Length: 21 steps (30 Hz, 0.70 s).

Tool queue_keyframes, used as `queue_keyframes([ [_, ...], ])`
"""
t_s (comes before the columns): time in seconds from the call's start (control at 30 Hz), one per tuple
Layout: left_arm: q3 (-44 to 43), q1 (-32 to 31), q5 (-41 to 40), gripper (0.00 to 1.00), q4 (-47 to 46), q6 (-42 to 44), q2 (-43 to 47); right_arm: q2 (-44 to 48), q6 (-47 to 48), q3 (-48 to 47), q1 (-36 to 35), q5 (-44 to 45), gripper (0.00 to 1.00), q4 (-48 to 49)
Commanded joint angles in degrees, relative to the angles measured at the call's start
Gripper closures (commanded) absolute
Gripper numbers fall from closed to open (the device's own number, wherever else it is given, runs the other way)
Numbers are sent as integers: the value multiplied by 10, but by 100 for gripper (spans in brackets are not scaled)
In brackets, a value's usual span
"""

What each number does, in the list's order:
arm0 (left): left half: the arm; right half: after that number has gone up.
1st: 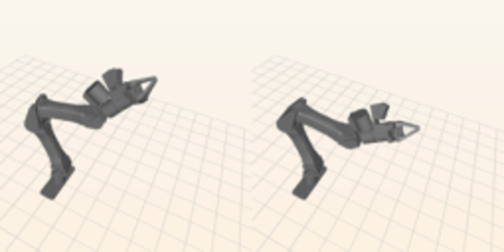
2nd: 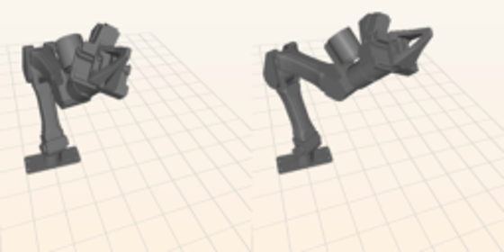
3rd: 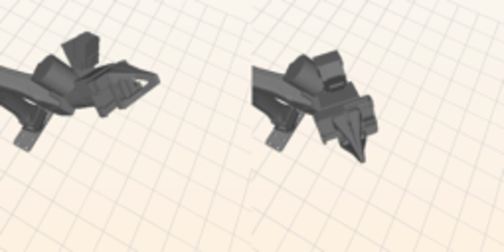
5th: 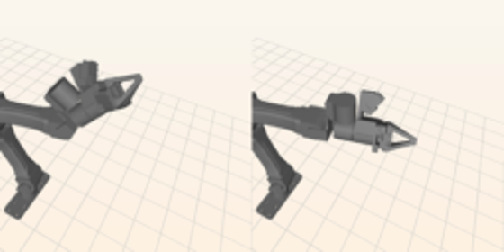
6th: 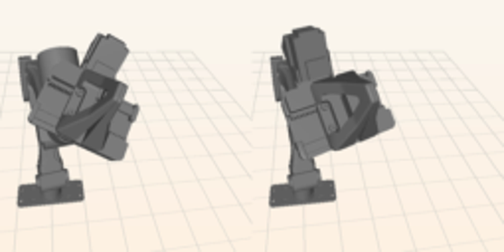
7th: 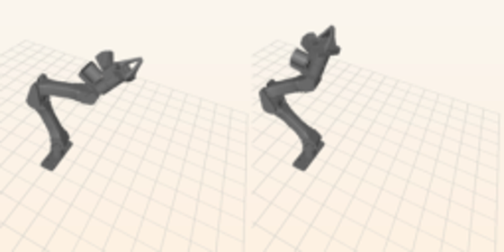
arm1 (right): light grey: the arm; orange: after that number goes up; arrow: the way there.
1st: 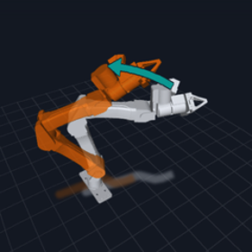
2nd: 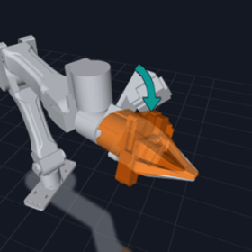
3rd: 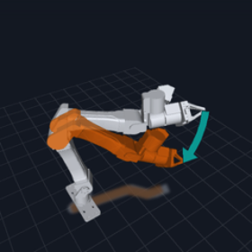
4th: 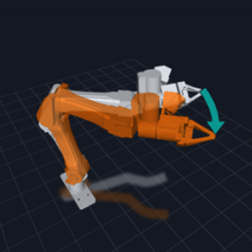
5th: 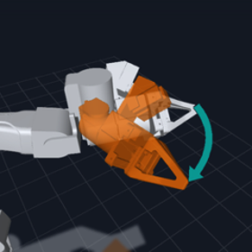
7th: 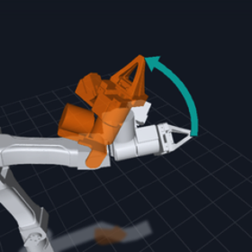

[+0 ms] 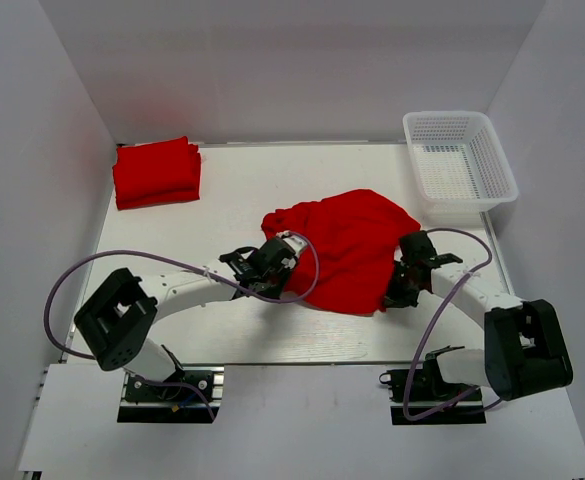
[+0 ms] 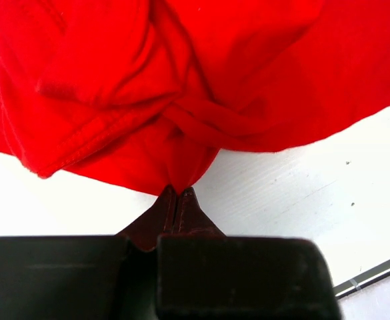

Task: Fold and stack the t-shirts
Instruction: Flatten out the tshirt

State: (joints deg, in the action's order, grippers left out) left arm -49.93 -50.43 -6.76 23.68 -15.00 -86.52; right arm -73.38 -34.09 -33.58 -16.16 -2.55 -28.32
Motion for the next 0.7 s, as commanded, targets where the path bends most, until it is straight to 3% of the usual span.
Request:
queue_keyframes([
  [0.0,-10,-3,-11,100,15,-8,42,-22,13,1,-5,50,100,-9],
  [0.13,-59,3,-61,100,60,-8,83,41,35,-69,-4,92,100,29],
  [0.23,-125,9,-140,100,88,-2,118,119,65,-147,-1,161,100,74],
  [0.37,-233,14,-296,100,95,11,160,141,108,-262,1,300,100,113],
  [0.57,-315,31,-454,100,-12,138,185,120,197,-447,6,457,100,163],
  [0.67,-339,43,-509,100,-99,227,203,120,269,-510,10,483,100,209],
])
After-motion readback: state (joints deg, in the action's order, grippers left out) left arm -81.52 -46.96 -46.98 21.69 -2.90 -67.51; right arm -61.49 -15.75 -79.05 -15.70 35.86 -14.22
